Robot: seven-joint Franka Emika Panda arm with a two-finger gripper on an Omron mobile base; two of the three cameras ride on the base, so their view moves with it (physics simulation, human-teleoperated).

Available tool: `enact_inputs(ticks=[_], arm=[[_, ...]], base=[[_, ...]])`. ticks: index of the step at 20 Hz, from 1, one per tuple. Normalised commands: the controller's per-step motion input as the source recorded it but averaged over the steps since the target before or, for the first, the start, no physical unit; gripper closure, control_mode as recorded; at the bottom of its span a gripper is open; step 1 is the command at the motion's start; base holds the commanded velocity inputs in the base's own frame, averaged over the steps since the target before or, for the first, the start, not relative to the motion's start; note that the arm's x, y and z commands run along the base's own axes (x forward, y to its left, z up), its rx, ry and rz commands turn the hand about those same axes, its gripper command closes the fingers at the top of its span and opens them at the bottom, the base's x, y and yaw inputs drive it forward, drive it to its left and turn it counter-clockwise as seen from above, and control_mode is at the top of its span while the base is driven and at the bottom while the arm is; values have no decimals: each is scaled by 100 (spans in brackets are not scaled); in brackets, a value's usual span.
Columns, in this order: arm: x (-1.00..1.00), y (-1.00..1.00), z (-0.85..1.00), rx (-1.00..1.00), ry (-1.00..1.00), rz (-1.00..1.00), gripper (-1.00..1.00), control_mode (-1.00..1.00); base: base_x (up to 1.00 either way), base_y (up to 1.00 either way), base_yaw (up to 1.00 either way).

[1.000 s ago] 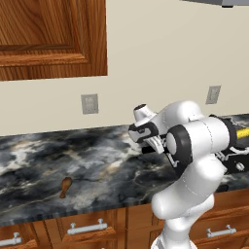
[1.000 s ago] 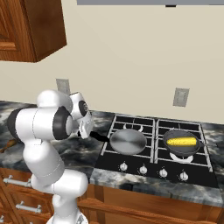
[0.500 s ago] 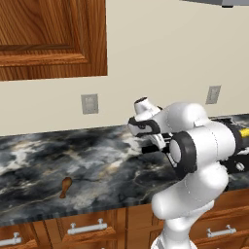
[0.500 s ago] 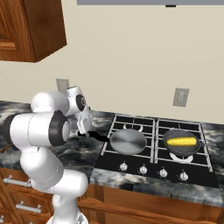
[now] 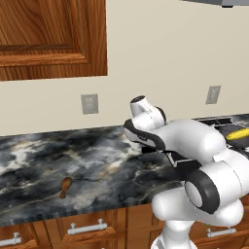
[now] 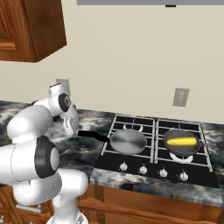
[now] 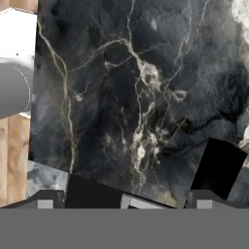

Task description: Place both pans onto different burners. Then place the corn and the chicken drumstick on different pans.

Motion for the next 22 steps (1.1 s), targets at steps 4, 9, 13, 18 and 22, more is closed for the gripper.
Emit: enact_inputs(ticks=[4, 9, 13, 18, 22], arm=[[-33, 34, 41, 14, 0, 24, -100, -100], [-11, 42, 7, 13, -15, 29, -100, -100], [0, 67, -3, 6, -21, 44, -100, -100], [0, 68, 1, 11, -6, 49, -100, -100], [1, 60, 28, 11, 6, 43, -100, -100]], base=[[0, 0, 0], [0, 0, 0], [0, 0, 0], [0, 0, 0], [0, 0, 0]])
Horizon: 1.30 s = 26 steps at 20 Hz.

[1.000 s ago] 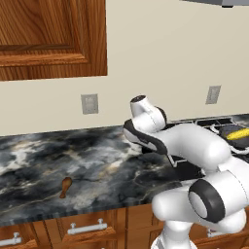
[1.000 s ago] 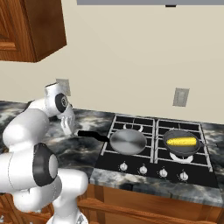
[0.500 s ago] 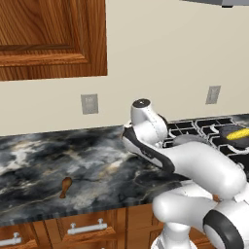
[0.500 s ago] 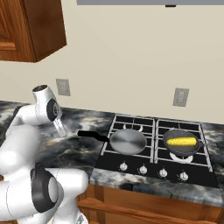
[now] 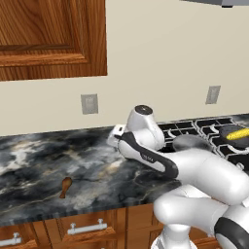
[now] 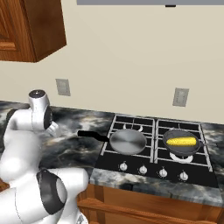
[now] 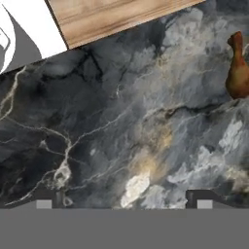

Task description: Place both pans onto different burners. Then place the corn and the chicken drumstick on different pans.

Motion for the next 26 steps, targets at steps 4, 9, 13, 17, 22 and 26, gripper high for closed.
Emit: enact_inputs(ticks=[4, 9, 13, 17, 22, 26], arm=[[0, 74, 19, 2, 15, 29, -100, -100], [0, 95, 0, -3, 7, 17, -100, -100], [0, 70, 0, -7, 2, 7, -100, -100], [-1, 40, 4, -11, 0, 0, -100, -100], [-6, 32, 11, -6, 1, 0, -100, -100], [-18, 44, 0, -2, 3, 3, -100, -100]], base=[[0, 0, 0], [0, 0, 0], [0, 0, 0], [0, 0, 0], [0, 0, 0], [0, 0, 0]])
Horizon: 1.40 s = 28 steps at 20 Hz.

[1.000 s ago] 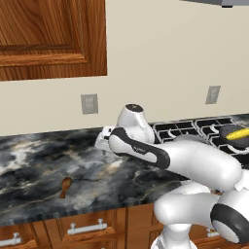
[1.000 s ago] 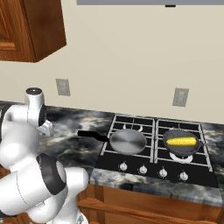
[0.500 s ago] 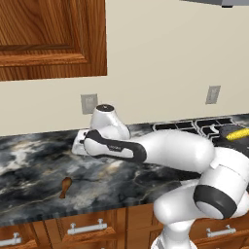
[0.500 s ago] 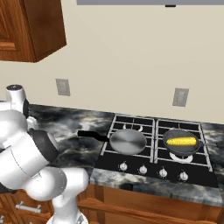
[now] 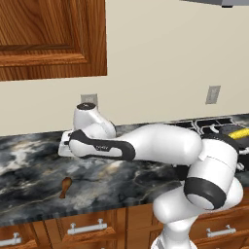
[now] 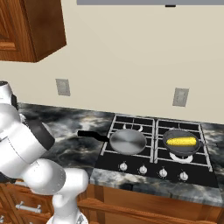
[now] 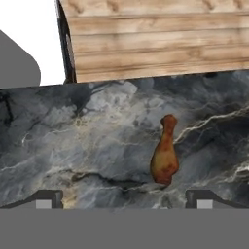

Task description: Place both pans onto different burners. Then place the corn and the chicken drumstick on different pans.

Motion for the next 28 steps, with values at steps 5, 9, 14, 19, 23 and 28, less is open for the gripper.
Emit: enact_inputs(ticks=[5, 9, 14, 19, 23, 28], arm=[[0, 35, -5, 0, 0, 3, -100, -100], [0, 22, -19, 0, 0, 0, -100, -100], [0, 19, -41, -3, -2, 1, -100, -100], [5, 14, -33, -1, 0, 0, -100, -100], [8, 16, -37, 0, 0, 1, -100, -100], [8, 12, -32, 0, 0, 1, -100, -100]], base=[[0, 0, 0], [0, 0, 0], [0, 0, 0], [0, 0, 0], [0, 0, 0], [0, 0, 0]])
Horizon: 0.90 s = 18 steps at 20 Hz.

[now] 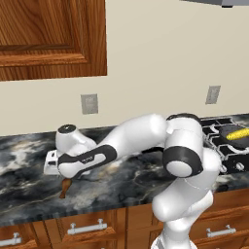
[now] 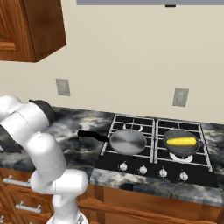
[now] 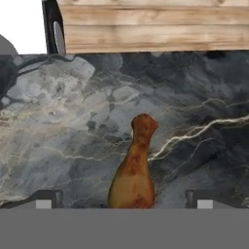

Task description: Place both pans onto different burners. Then place the corn and the chicken drumstick on different pans.

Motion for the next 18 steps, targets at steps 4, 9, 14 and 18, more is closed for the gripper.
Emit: enact_inputs(ticks=[4, 9, 14, 18], arm=[[6, 11, -27, 0, 0, 0, -100, -100], [2, 1, -25, 0, 0, 0, -100, -100], [7, 1, -23, 0, 0, 0, -100, -100], [0, 0, -25, 0, 0, 0, -100, -100]], base=[[0, 0, 0], [0, 0, 0], [0, 0, 0], [0, 0, 0]])
